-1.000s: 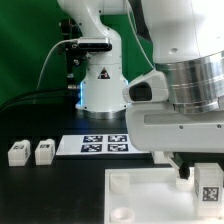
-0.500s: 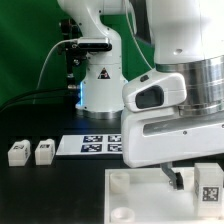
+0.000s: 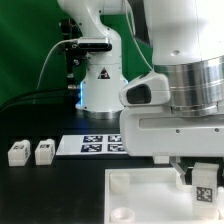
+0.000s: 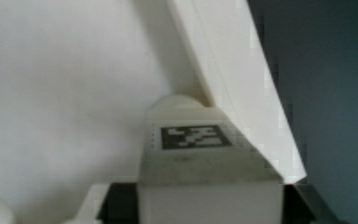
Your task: Assemble one leg
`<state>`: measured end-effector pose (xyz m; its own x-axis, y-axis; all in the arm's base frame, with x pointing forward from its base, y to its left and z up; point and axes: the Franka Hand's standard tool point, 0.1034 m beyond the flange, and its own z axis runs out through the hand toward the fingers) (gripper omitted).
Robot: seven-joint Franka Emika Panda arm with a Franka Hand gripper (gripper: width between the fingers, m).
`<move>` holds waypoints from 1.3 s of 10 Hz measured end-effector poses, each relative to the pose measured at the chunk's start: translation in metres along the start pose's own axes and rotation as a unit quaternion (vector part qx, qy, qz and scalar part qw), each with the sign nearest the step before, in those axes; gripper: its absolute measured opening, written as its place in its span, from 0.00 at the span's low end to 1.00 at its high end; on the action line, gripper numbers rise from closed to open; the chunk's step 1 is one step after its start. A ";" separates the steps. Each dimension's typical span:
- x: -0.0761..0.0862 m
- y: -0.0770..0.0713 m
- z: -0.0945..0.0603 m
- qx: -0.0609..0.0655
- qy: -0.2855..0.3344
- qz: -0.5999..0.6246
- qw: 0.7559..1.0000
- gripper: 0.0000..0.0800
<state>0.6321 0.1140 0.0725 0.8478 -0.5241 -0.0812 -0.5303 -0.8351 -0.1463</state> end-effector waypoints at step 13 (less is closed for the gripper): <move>-0.005 0.003 0.003 0.030 -0.040 0.248 0.967 0.81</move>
Offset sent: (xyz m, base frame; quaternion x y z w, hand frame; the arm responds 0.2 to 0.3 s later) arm 0.0189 0.0238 0.0086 0.0974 -0.0824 0.6150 0.7781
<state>0.6262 0.1143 0.0696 0.4885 -0.8412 -0.2317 -0.8726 -0.4716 -0.1274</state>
